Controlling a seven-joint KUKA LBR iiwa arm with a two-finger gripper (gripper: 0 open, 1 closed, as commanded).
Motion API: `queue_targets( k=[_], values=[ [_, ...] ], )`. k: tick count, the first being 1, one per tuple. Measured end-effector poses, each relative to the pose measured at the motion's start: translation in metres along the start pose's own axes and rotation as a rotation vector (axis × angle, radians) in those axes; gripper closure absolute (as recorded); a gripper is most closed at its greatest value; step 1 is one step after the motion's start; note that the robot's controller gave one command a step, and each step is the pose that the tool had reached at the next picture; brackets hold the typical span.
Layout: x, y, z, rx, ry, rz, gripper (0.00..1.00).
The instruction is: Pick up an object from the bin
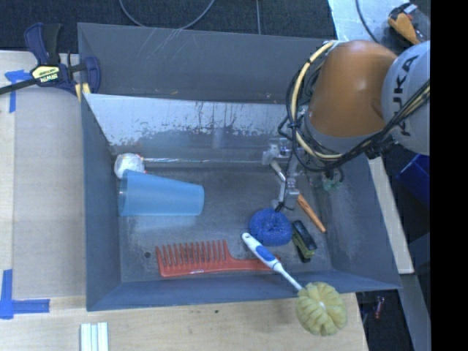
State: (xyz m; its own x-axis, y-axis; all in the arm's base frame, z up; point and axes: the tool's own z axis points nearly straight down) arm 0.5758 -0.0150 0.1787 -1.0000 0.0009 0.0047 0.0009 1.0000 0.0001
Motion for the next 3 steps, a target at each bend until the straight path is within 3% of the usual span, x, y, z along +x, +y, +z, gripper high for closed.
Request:
queue_targets(
  k=[1, 2, 3],
  values=[
    [-0.002, 0.0, -0.005, 0.0, -0.009, 0.0, 0.0],
    [0.039, -0.027, 0.108, 0.0, -0.01, 0.027, 0.0],
    [0.053, -0.019, 0.107, -0.001, -0.027, 0.16, 0.0]
  ],
)
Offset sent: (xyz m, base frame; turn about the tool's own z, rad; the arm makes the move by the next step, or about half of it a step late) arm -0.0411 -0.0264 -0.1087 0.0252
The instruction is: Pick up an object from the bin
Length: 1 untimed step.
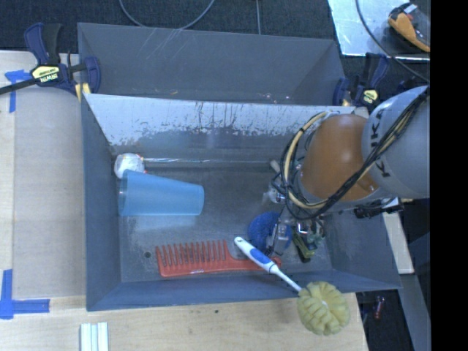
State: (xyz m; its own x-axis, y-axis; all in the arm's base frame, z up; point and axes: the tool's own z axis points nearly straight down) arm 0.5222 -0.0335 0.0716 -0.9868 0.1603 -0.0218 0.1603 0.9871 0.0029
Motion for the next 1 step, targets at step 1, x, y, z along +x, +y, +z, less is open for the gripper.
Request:
queue_targets(
  k=[1],
  values=[
    [-0.0158, -0.0058, -0.0004, 0.001, 0.012, -0.131, 0.0]
  ],
)
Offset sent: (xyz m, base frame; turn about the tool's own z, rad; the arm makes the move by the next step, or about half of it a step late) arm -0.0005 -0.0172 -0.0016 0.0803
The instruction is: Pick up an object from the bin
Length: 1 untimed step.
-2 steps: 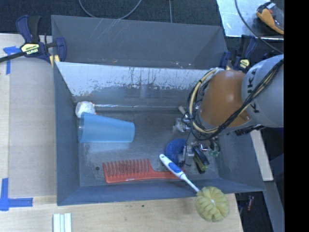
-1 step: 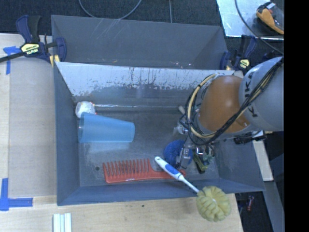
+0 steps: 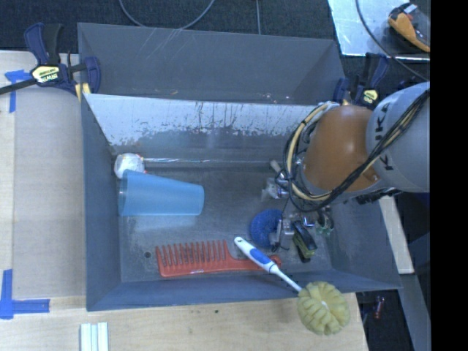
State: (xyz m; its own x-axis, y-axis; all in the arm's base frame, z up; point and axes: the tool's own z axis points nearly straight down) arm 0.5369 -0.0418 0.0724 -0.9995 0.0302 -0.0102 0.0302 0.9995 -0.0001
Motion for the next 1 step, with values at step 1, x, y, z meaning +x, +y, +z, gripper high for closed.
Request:
queue_targets(
  k=[1],
  values=[
    [0.0133, -0.0095, 0.0009, -0.002, -0.017, 0.21, 0.0]
  ],
)
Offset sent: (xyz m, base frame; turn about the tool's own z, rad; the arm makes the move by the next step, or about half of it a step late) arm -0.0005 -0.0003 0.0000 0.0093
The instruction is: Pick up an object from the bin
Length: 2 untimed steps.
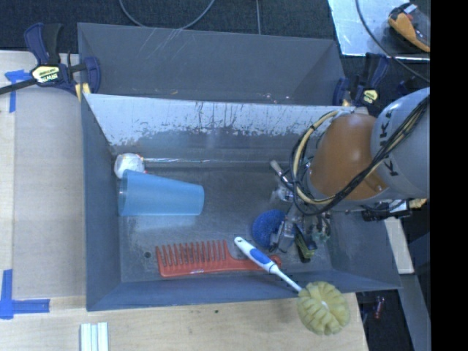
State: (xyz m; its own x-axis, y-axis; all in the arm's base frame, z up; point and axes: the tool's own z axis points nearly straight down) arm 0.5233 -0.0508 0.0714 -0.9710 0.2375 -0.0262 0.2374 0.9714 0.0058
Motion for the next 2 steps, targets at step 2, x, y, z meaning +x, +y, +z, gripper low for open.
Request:
queue_targets(
  k=[2],
  values=[
    [-0.0127, 0.0111, -0.0028, 0.003, 0.011, -0.2, 1.0]
  ],
)
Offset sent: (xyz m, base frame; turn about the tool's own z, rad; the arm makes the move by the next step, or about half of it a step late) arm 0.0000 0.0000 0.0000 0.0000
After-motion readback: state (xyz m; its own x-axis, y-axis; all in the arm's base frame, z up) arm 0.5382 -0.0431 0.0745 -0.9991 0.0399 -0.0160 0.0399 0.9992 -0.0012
